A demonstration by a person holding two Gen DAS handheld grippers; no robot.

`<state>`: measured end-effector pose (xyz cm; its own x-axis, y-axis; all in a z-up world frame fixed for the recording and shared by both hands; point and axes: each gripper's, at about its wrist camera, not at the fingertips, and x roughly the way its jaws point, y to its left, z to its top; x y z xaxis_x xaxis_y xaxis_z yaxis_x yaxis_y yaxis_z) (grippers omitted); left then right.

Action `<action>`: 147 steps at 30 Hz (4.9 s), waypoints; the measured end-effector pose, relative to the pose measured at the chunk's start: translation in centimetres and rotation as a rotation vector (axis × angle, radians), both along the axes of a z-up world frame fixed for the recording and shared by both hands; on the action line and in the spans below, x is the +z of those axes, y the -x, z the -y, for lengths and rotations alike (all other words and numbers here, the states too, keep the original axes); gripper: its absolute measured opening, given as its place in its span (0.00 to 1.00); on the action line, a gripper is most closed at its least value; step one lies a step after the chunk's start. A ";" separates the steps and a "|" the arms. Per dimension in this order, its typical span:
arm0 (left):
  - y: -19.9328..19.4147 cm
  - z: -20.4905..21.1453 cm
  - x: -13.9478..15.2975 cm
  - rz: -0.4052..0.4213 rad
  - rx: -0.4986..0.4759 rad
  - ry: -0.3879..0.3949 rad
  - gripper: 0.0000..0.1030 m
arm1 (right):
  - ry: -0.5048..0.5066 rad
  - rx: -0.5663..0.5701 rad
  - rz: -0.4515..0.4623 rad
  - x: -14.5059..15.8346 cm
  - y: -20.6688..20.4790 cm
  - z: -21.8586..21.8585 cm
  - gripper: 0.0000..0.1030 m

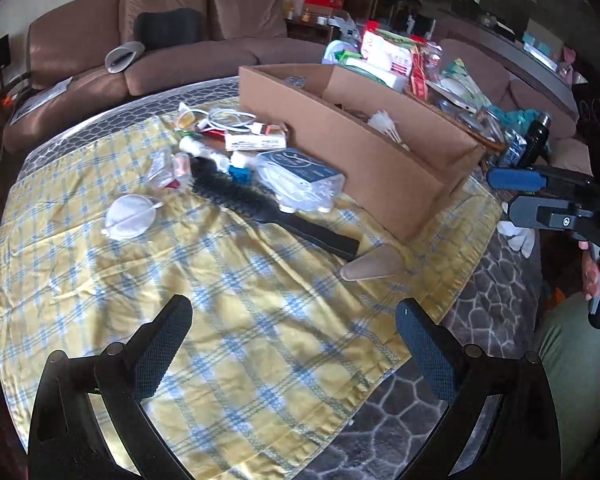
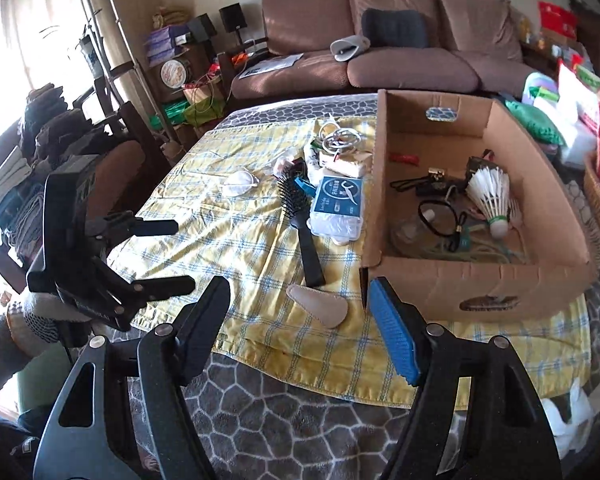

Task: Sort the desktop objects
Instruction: 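Grasp the beige triangular pad with the left gripper, then grasp the clear hand sanitizer bottle with the right gripper while the left gripper holds the pad, then lift the sanitizer bottle off the bedspread with the right gripper, then carry the pad and sanitizer bottle into the box and open both grippers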

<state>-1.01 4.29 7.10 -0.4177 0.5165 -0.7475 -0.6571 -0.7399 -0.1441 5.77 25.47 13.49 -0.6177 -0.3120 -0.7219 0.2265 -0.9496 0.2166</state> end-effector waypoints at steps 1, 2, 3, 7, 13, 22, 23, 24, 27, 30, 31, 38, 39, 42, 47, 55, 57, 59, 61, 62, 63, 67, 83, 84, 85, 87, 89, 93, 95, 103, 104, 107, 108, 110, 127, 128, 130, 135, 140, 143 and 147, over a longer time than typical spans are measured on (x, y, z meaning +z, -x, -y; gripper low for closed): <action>0.1 -1.3 -0.4 0.005 -0.011 0.007 0.96 | 0.009 -0.013 0.007 -0.2 0.0 -0.6 0.67; 0.2 -2.4 -0.8 0.005 -0.006 0.014 0.95 | 0.014 -0.029 0.013 -0.5 -0.1 -1.0 0.67; 0.4 -3.5 -1.1 0.009 0.001 0.012 0.95 | 0.016 -0.045 0.019 -0.7 -0.1 -1.4 0.67; 0.7 -7.3 -2.5 0.040 0.011 -0.004 0.95 | 0.032 -0.092 -0.001 -0.9 -0.3 -3.1 0.67; 0.5 -11.0 -4.5 0.045 0.024 0.063 0.95 | 0.054 -0.109 -0.021 -1.2 -0.4 -4.8 0.68; 0.7 -11.8 -6.3 0.049 0.088 0.150 0.93 | 0.086 -0.091 -0.013 -2.3 -0.2 -5.9 0.68; 0.7 -11.8 -6.2 0.048 0.086 0.147 0.90 | 0.087 -0.091 -0.012 -2.4 -0.2 -5.9 0.68; 0.7 -11.8 -6.1 0.045 0.081 0.142 0.86 | 0.090 -0.093 -0.008 -2.6 -0.1 -6.1 0.68; 0.6 -11.1 -5.5 0.033 0.084 0.126 0.39 | 0.097 -0.104 0.011 -3.2 -0.2 -6.4 0.68; 0.7 -10.0 -5.2 0.073 0.093 0.081 0.38 | 0.092 -0.109 0.009 -3.4 -0.4 -6.5 0.68; 0.6 -9.6 -5.0 0.069 0.098 0.074 0.38 | 0.088 -0.109 0.008 -3.3 -0.4 -6.4 0.68; 0.2 -4.6 -2.1 0.059 0.122 0.017 0.38 | 0.048 -0.076 0.013 -3.3 -0.3 -4.8 0.68; 0.3 -3.6 -1.7 0.057 0.133 0.009 0.38 | 0.040 -0.065 0.011 -3.1 -0.3 -4.4 0.68; 0.5 -0.2 -0.3 0.046 0.166 -0.015 0.38 | 0.024 -0.025 -0.010 -2.1 -0.2 -2.8 0.68; 1.1 4.9 0.9 0.028 0.219 -0.023 0.38 | 0.029 0.044 -0.028 -0.2 1.4 0.7 0.68; 2.6 9.0 0.1 0.026 0.262 -0.054 0.38 | -0.017 0.113 -0.001 2.1 9.7 5.5 0.68; 3.1 9.4 -0.1 0.027 0.260 -0.058 0.38 | -0.024 0.113 0.019 1.8 12.4 6.4 0.68; 3.6 9.5 -0.3 0.025 0.254 -0.056 0.38 | -0.023 0.117 0.045 1.1 15.1 7.2 0.65; 4.0 9.8 -0.4 0.025 0.249 -0.057 0.38 | -0.058 0.111 0.066 0.0 17.6 8.2 0.60; 4.4 9.9 -0.5 0.027 0.249 -0.060 0.38 | -0.071 0.110 0.078 -0.6 18.9 8.7 0.59; 4.7 10.0 -0.5 0.029 0.250 -0.065 0.38 | -0.084 0.108 0.091 -1.2 20.1 9.1 0.56; 5.6 10.4 -0.7 0.025 0.253 -0.075 0.38 | -0.105 0.117 0.131 -3.3 24.4 10.9 0.50; 7.7 11.2 -2.2 0.076 0.267 -0.175 0.38 | -0.206 0.094 0.370 -11.7 33.8 17.4 0.49; 7.7 11.1 -2.2 0.076 0.264 -0.175 0.38 | -0.210 0.099 0.373 -12.0 33.8 17.5 0.44; 7.8 11.0 -2.2 0.078 0.262 -0.177 0.38 | -0.214 0.098 0.368 -12.2 33.7 17.6 0.38; 7.8 10.9 -2.4 0.081 0.260 -0.179 0.38 | -0.213 0.098 0.357 -12.1 33.6 17.5 0.33; 7.9 10.9 -2.5 0.086 0.262 -0.182 0.38 | -0.182 0.091 0.339 -11.5 33.4 17.1 0.29; 7.7 10.8 -2.3 0.080 0.257 -0.185 0.38 | -0.125 0.094 0.286 -8.9 32.7 16.0 0.27; 7.6 10.7 -2.2 0.076 0.255 -0.178 0.38 | -0.108 0.104 0.277 -7.9 32.3 15.8 0.27; 6.9 9.7 -0.2 0.048 0.236 -0.147 0.38 | -0.058 0.114 0.251 -3.8 29.0 12.7 0.00; 6.8 9.6 0.0 0.052 0.234 -0.148 0.38 | -0.066 0.105 0.247 -3.4 28.6 12.2 0.00; 6.4 9.7 0.4 0.050 0.239 -0.147 0.38 | -0.095 0.120 0.251 -3.2 27.7 11.9 0.05; 6.3 9.8 0.4 0.049 0.242 -0.144 0.38 | -0.101 0.125 0.252 -3.3 27.5 12.1 0.11; 6.2 10.0 0.3 0.052 0.248 -0.143 0.38 | -0.095 0.135 0.267 -4.0 27.2 12.8 0.25; 7.3 10.7 0.1 0.073 0.253 -0.160 0.38 | -0.057 0.144 0.363 -9.9 27.4 16.4 0.18; 7.4 10.4 0.5 0.069 0.248 -0.163 0.38 | -0.057 0.147 0.351 -9.1 27.3 16.1 0.18; 7.8 9.5 1.5 0.059 0.235 -0.164 0.38 | -0.050 0.152 0.314 -7.0 26.8 15.2 0.18; 8.5 5.2 4.7 0.035 0.180 -0.157 0.38 | -0.043 0.132 0.221 -1.2 25.4 11.3 0.18; 9.2 -1.3 7.8 0.041 0.102 -0.178 0.38 | -0.040 0.074 0.161 3.5 23.2 4.7 0.18; 10.6 -5.7 8.8 0.077 0.074 -0.209 0.38 | -0.043 0.019 0.153 4.6 22.2 -0.2 0.18; 12.8 -11.6 9.0 0.102 0.046 -0.203 0.38 | -0.036 -0.061 0.167 4.2 21.4 -6.8 0.18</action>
<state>-13.86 15.90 16.14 -0.3722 0.6428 -0.6696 -0.5975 -0.7180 -0.3571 -15.60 32.30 17.66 -0.5056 -0.2494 -0.8259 0.1320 -0.9684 0.2116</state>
